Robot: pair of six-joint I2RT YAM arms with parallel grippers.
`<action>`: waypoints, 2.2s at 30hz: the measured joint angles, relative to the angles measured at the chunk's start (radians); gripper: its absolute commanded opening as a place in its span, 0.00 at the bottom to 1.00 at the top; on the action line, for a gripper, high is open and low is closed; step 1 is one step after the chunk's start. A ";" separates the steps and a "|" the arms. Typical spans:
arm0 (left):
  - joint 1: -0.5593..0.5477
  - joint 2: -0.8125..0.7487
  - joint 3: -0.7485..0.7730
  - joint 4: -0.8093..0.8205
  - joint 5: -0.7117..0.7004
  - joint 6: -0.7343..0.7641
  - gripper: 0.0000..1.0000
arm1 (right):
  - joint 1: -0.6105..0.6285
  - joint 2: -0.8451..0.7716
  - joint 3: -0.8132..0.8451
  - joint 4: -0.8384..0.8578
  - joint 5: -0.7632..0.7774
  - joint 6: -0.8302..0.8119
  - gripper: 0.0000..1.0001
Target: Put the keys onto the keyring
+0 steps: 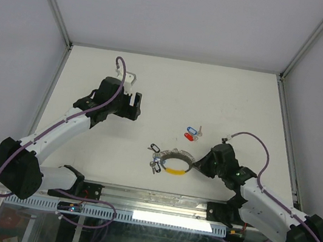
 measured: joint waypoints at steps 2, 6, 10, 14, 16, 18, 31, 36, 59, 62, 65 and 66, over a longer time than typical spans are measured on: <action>0.000 0.000 0.000 0.000 0.000 0.002 0.82 | 0.000 -0.024 0.007 -0.027 0.012 -0.038 0.00; 0.000 0.000 0.000 0.000 0.001 0.002 0.84 | -0.001 -0.059 0.071 -0.095 0.035 -0.160 0.00; 0.000 -0.015 0.000 0.005 0.009 0.002 0.87 | -0.001 -0.065 0.199 -0.140 0.036 -0.319 0.00; 0.000 -0.074 -0.003 0.035 0.016 0.001 0.89 | -0.001 -0.053 0.328 -0.155 -0.007 -0.470 0.00; 0.000 -0.118 -0.016 0.078 0.040 0.002 0.90 | -0.001 -0.039 0.379 -0.158 -0.044 -0.541 0.00; 0.000 -0.180 -0.050 0.142 0.068 0.002 0.91 | -0.001 -0.017 0.433 -0.171 -0.090 -0.620 0.00; -0.001 -0.419 -0.346 0.630 0.404 0.012 0.69 | -0.001 0.114 0.629 -0.219 -0.401 -1.049 0.00; -0.035 -0.416 -0.380 0.749 0.534 0.022 0.65 | -0.001 0.103 0.621 -0.182 -0.491 -1.149 0.00; -0.338 -0.222 -0.313 0.821 0.569 0.225 0.38 | 0.007 0.005 0.506 0.074 -0.589 -1.262 0.00; -0.362 -0.194 -0.300 0.821 0.563 0.228 0.38 | 0.015 0.003 0.504 0.082 -0.589 -1.262 0.00; -0.386 -0.173 -0.293 0.822 0.554 0.230 0.35 | 0.023 0.000 0.504 0.086 -0.587 -1.262 0.00; -0.393 -0.166 -0.289 0.822 0.550 0.232 0.32 | 0.025 -0.002 0.504 0.086 -0.586 -1.262 0.00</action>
